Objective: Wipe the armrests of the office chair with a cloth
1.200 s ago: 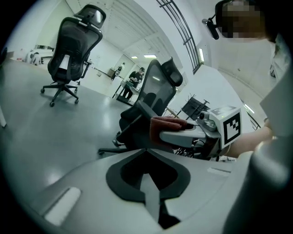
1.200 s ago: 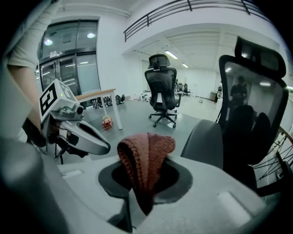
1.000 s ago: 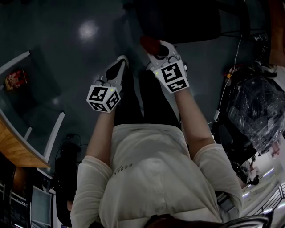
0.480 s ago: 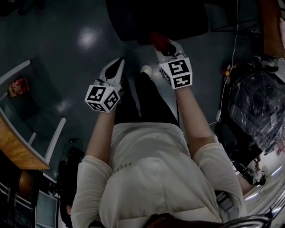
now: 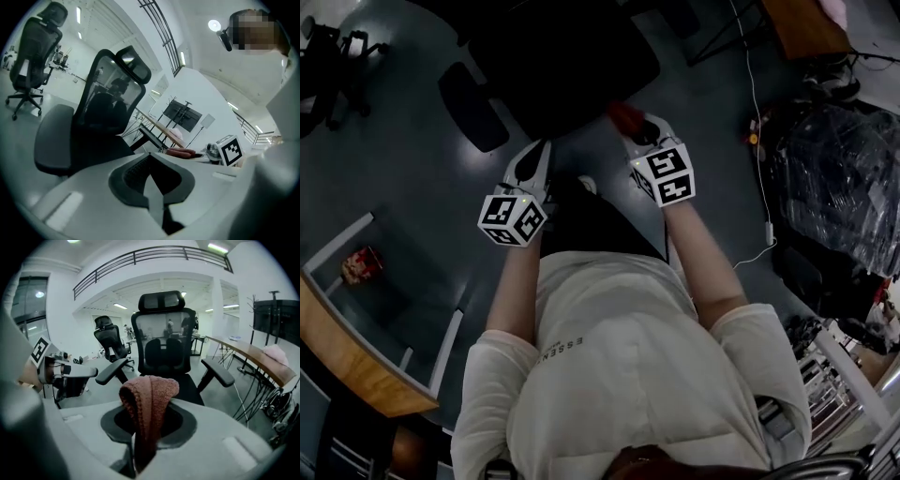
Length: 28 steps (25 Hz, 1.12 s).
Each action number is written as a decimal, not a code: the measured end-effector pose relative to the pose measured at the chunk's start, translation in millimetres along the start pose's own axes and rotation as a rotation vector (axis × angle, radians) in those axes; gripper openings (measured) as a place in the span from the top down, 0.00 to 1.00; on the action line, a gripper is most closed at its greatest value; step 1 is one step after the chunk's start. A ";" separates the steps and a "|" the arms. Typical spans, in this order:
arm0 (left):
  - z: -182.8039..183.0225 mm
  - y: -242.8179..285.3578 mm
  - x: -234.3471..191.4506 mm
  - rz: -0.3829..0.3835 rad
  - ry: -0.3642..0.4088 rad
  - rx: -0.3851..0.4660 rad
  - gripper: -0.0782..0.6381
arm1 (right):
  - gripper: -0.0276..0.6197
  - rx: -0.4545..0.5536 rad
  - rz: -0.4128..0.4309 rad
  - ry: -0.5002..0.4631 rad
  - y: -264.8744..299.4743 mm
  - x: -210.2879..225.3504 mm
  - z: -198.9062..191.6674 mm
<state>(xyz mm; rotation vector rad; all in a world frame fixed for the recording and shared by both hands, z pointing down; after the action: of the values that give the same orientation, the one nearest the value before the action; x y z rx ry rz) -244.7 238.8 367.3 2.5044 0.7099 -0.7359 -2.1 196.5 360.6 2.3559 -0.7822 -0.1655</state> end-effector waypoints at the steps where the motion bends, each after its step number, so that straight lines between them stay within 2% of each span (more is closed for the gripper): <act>1: 0.3 10.3 6.0 -0.019 0.006 -0.014 0.87 | 0.86 0.001 -0.020 0.009 -7.4 8.6 -1.1; 7: 6.1 77.6 31.6 -0.132 0.072 -0.110 0.87 | 0.86 0.026 -0.102 0.087 -29.2 52.5 -3.3; 14: 22.8 166.7 35.2 -0.185 0.095 -0.192 0.87 | 0.86 -0.011 -0.156 0.162 -22.1 115.4 3.5; 19: 38.7 226.5 41.9 -0.209 0.062 -0.184 0.87 | 0.86 -0.040 -0.171 0.215 -11.6 171.8 15.6; 23: 51.4 262.5 34.7 -0.205 0.060 -0.212 0.87 | 0.86 -0.019 -0.173 0.269 9.0 211.2 36.1; 28: 58.5 290.0 29.9 -0.167 0.071 -0.225 0.87 | 0.86 -0.011 -0.162 0.248 32.3 250.8 55.7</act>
<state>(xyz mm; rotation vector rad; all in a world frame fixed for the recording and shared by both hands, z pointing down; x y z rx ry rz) -76.9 -6.4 379.0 2.2958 0.9794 -0.5881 169.3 2.5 356.3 2.3702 -0.4713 0.0542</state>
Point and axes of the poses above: the fingertips, and each gripper's own axes: y forward along the fingers, x to its right, z out of its top, the point moved 10 cm from there along -y, backward along the fingers, and after that the axes turned 4 degrees about x, right-handed, at the moved point
